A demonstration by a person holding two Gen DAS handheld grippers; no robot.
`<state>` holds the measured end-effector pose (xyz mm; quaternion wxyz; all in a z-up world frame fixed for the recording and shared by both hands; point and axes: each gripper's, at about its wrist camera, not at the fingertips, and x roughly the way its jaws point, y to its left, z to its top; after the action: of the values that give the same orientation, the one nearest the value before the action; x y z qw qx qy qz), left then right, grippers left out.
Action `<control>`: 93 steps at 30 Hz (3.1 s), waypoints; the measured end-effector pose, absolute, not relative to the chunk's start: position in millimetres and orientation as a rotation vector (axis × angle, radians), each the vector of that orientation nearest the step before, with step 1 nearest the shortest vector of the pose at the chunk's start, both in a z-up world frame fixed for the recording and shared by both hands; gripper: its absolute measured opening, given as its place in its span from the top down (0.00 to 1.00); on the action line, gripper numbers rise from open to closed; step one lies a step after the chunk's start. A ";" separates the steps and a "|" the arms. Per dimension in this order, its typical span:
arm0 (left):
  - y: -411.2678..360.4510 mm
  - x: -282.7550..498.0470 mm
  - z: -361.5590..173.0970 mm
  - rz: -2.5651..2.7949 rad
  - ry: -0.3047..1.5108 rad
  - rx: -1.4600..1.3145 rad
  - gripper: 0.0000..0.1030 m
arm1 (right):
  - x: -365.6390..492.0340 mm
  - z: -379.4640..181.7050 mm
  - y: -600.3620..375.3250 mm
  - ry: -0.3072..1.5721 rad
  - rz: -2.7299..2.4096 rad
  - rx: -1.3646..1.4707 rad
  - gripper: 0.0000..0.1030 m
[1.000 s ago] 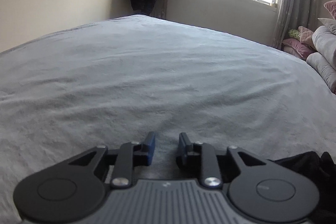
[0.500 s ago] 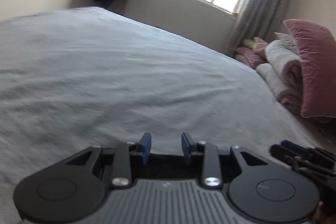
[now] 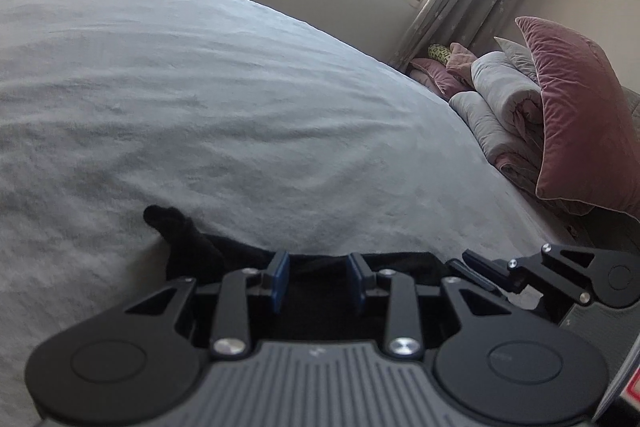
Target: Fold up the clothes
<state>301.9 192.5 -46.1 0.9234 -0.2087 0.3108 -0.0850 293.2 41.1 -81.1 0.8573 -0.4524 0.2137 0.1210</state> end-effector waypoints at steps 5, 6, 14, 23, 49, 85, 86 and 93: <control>192.1 301.6 -46.8 -0.181 0.639 -0.438 0.68 | 301.6 -95.4 35.3 0.481 0.238 -0.996 1.00; 191.9 302.1 -46.9 -0.182 0.639 -0.440 0.68 | 304.2 -94.6 33.7 0.483 0.228 -0.986 1.00; 197.9 301.4 -47.7 -0.197 0.643 -0.471 0.68 | 351.5 -38.5 -40.7 0.678 0.200 -0.186 1.00; 200.9 298.9 -40.5 -0.186 0.643 -0.493 0.68 | 368.5 -14.5 -84.3 0.726 0.272 0.080 0.87; 177.0 302.7 -47.8 -0.350 0.701 -0.494 0.68 | 314.1 -44.6 -51.8 0.642 0.598 -0.220 0.71; 165.2 313.9 -74.8 -0.607 0.781 -0.719 0.95 | 292.9 -50.3 -114.7 0.572 0.837 0.203 0.71; 165.4 314.2 -74.8 -0.608 0.781 -0.722 0.95 | 290.6 -49.6 -111.9 0.577 0.834 0.183 0.71; 167.4 313.2 -75.6 -0.597 0.778 -0.739 0.97 | 280.2 -55.8 -92.5 0.607 0.806 0.032 0.74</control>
<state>313.2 167.4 -75.6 0.8173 -0.3468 0.3649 -0.2802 280.2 -92.5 -55.8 0.8754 0.0153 0.2906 0.3860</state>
